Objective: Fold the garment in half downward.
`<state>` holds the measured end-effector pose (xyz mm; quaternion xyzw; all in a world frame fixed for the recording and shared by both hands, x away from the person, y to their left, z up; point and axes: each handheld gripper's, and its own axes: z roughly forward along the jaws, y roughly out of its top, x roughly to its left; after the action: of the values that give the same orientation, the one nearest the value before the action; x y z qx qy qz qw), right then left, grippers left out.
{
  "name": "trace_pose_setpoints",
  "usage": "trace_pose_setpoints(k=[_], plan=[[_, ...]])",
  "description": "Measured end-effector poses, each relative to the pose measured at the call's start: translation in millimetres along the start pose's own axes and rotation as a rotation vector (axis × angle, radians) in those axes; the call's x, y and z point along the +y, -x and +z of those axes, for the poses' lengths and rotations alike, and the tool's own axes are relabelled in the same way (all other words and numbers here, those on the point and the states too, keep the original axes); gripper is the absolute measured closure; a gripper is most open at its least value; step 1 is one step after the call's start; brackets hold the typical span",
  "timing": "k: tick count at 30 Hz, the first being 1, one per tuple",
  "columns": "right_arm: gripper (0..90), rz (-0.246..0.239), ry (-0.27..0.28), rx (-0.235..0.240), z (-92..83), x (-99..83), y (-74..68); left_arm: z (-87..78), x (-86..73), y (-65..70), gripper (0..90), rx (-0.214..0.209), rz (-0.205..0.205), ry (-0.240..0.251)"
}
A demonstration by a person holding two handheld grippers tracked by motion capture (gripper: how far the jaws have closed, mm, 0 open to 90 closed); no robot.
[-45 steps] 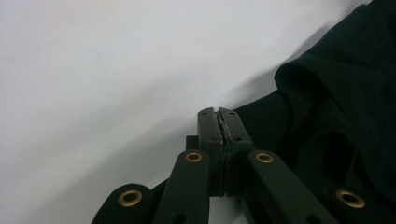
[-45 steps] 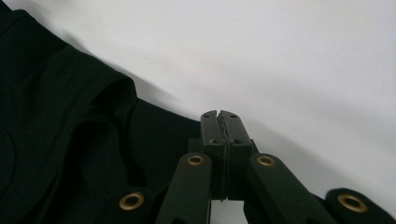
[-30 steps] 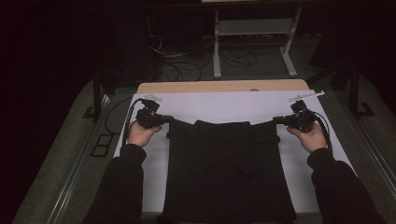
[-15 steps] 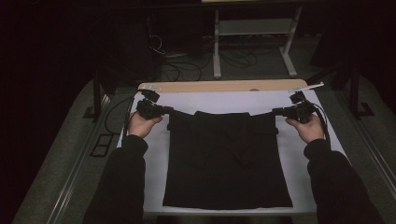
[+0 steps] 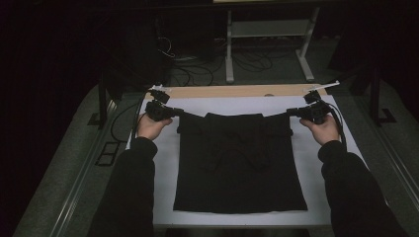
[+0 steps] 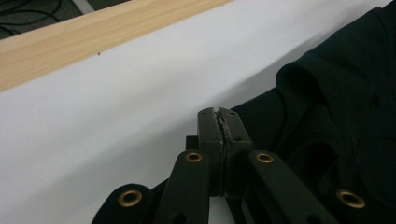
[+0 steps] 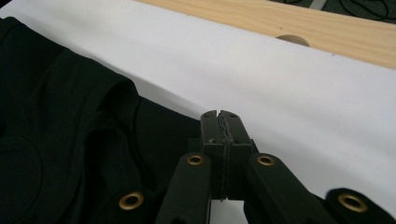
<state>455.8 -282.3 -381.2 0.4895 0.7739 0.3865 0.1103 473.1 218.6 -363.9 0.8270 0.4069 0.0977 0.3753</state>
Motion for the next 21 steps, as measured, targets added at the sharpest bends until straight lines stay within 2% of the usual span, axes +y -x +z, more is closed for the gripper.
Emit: trace_pose_setpoints(k=[9,13,21], plan=[[88.4,0.011,0.004,-0.021,3.7,6.5,3.5,0.9,12.6,-4.3,88.1,0.011,0.014,0.009],[88.4,0.009,0.008,-0.027,4.3,10.1,3.6,1.7,15.3,-6.2,88.1,0.009,0.006,0.014],[88.3,-0.013,0.013,-0.047,4.4,21.9,0.8,0.1,18.9,-9.5,88.1,0.024,0.003,0.015]])
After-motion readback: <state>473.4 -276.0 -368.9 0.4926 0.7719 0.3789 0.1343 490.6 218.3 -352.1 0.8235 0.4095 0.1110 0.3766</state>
